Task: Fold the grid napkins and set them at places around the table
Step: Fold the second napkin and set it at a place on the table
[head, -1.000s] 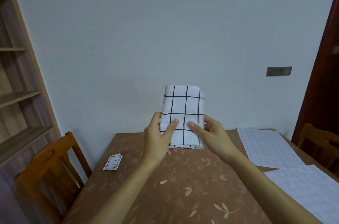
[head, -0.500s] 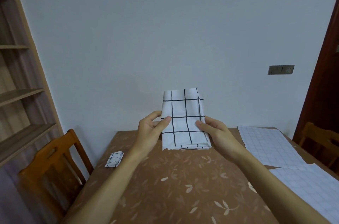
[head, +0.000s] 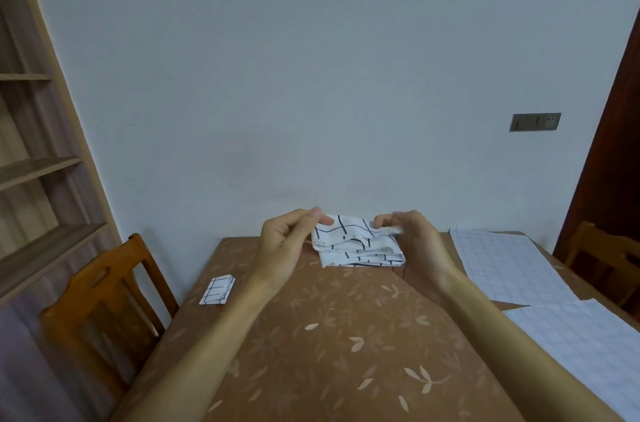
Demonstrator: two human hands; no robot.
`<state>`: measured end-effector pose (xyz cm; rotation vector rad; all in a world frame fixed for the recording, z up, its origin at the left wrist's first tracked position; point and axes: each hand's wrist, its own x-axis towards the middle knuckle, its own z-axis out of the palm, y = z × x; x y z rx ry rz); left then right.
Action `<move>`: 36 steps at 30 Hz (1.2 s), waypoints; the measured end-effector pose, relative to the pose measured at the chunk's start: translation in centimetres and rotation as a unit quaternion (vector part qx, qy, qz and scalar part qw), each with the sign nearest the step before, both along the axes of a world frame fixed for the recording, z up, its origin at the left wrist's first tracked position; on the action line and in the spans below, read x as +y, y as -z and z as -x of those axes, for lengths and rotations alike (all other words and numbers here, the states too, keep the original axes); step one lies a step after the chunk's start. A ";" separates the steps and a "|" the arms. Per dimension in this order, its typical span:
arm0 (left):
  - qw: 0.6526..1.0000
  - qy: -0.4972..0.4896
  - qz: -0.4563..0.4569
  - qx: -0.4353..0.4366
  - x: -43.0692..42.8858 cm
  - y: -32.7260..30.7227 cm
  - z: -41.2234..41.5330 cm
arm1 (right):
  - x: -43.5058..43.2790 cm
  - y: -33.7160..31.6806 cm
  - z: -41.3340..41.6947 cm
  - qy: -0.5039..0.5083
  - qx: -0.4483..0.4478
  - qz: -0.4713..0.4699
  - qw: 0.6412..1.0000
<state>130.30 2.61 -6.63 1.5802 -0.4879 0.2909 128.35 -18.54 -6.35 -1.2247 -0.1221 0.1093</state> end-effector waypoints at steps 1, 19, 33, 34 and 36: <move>0.999 -0.020 -0.013 -0.021 -0.1 0.3 -0.2 | 0.0 0.1 -0.1 0.011 0.003 0.024 1.000; 0.988 0.005 0.040 0.148 -2.4 3.6 -0.6 | 1.6 2.8 -1.3 0.113 -0.141 0.295 0.938; 0.997 0.006 -0.052 0.056 -0.6 7.7 -2.5 | 1.1 6.9 -3.3 0.093 -0.075 0.283 0.952; 0.996 0.010 -0.054 0.066 -0.5 8.3 -2.6 | 1.2 7.6 -3.6 0.100 -0.071 0.303 0.945; 0.993 0.022 -0.061 0.100 -0.3 9.6 -3.0 | 1.2 9.3 -4.2 0.133 -0.090 0.363 0.918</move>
